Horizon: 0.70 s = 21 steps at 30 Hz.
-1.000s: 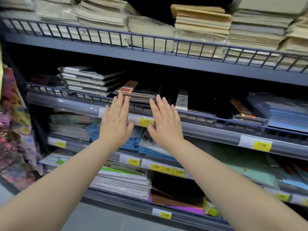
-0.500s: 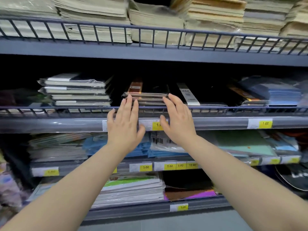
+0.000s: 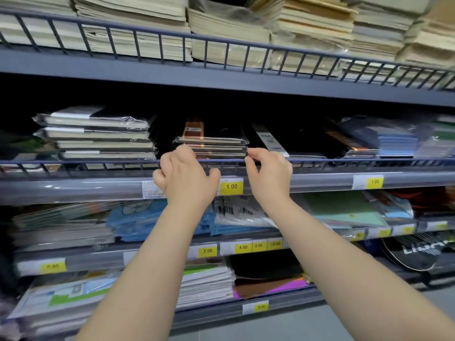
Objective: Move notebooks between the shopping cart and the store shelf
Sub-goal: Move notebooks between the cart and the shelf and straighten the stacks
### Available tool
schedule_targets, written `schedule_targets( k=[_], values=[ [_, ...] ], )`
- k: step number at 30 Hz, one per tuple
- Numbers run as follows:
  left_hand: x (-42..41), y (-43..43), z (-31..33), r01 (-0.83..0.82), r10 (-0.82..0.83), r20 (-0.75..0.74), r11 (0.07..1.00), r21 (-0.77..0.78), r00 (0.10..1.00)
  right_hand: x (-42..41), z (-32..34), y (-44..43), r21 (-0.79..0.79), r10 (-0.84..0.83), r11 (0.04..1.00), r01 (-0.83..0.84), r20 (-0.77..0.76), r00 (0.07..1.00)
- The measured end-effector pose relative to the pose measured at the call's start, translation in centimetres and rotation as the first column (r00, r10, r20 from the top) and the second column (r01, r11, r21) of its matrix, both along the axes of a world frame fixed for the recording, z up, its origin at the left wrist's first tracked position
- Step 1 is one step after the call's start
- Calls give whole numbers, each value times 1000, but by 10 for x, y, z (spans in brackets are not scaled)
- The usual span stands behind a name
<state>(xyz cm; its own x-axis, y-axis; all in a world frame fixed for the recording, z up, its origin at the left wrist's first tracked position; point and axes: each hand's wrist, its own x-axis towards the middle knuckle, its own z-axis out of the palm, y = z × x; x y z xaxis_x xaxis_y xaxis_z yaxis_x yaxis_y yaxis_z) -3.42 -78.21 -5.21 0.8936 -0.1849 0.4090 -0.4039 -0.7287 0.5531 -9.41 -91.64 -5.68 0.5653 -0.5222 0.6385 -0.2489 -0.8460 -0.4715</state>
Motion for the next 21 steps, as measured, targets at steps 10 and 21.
schedule_targets(
  k=[10,21],
  values=[
    [-6,2,1,-7,8,70,1000,-15,998,-3,2,-19,-42,64,997,-72,-160,985],
    [-22,21,-1,57,-15,136,949,-309,991,-2,12,-4,-49,154,986,-159,-82,985]
  ],
)
